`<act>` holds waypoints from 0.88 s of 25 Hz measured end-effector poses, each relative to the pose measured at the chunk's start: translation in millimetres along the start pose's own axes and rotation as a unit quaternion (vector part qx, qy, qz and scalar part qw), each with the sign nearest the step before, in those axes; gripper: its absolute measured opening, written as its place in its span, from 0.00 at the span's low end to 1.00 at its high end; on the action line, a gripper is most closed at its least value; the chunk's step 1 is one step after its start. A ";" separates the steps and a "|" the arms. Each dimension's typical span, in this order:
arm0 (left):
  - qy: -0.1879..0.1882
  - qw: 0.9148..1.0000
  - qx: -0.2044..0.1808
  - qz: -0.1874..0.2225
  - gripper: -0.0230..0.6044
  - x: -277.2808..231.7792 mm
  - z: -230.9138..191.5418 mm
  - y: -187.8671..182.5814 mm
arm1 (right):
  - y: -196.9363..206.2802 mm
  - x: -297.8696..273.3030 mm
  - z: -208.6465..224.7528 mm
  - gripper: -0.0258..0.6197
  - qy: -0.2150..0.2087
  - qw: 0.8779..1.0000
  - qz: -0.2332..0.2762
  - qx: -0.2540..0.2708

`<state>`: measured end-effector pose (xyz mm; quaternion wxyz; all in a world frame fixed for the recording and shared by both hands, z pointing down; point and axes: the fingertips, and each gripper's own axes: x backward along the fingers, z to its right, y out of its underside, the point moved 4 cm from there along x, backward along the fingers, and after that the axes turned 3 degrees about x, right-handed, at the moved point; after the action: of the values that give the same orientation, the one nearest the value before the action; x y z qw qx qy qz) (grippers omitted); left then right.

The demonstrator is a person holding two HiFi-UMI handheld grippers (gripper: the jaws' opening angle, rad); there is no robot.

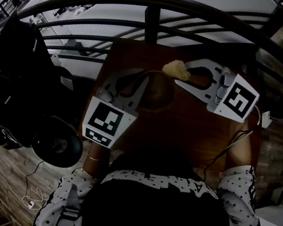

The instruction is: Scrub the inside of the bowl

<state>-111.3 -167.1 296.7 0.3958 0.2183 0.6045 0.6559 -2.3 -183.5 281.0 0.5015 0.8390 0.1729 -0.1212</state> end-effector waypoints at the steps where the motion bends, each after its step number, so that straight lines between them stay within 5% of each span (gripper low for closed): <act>1: -0.001 1.000 0.002 0.002 0.08 0.1 -1.2 -0.6 | 0.4 0.5 0.5 0.13 0.004 1.000 0.003 -0.004; 22: -0.030 0.999 0.042 0.017 0.08 -0.1 -19.2 1.1 | 21.2 6.2 -10.3 0.13 0.061 0.993 0.046 -0.085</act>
<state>-126.2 -179.1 294.4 0.3930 0.2641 0.6155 0.6301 12.3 -182.6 300.4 0.5646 0.8062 0.1738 -0.0314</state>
